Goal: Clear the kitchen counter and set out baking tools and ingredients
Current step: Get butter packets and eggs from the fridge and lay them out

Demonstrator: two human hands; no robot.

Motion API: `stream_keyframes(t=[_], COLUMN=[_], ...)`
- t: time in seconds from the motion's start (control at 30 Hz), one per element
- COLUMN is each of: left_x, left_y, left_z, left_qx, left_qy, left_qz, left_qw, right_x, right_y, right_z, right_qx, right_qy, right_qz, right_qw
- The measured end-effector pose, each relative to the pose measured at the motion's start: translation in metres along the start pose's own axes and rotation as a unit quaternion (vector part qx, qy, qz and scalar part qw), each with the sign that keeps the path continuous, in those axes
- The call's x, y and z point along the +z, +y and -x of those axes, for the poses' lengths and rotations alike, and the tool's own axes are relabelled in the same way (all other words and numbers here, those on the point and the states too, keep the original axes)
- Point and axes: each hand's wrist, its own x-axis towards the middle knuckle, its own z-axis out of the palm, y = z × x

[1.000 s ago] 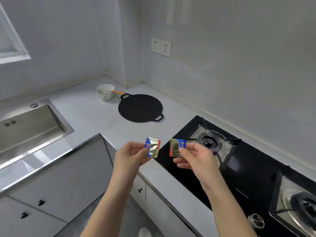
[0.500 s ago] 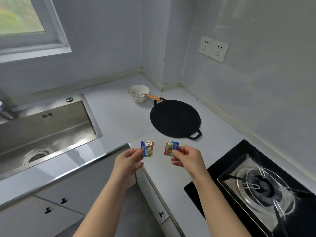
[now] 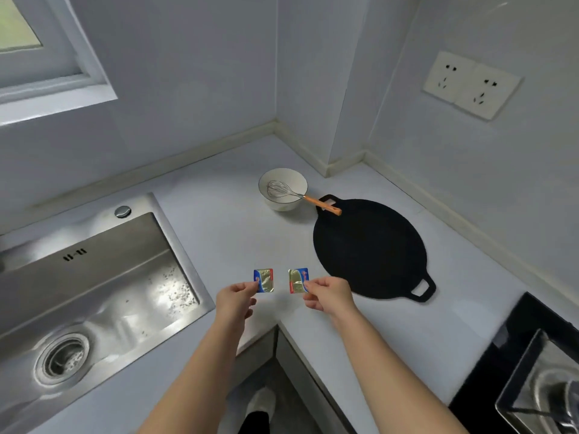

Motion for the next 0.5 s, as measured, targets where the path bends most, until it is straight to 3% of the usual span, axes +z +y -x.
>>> stream_keyframes(t=[0.23, 0.5], left_x=[-0.011, -0.007], left_y=[0.046, 0.056], left_z=[-0.099, -0.117], left_qx=[-0.005, 0.069], left_qy=[-0.003, -0.017], left_qz=[-0.136, -0.267], left_qw=[0.991, 0.961], right_x=[0.072, 0.087], right_y=[-0.037, -0.040], right_z=[-0.075, -0.103], right_qx=[0.045, 0.086], right_qy=[0.031, 0.063], right_qz=[0.104, 0.209], right_qw=[0.993, 0.972])
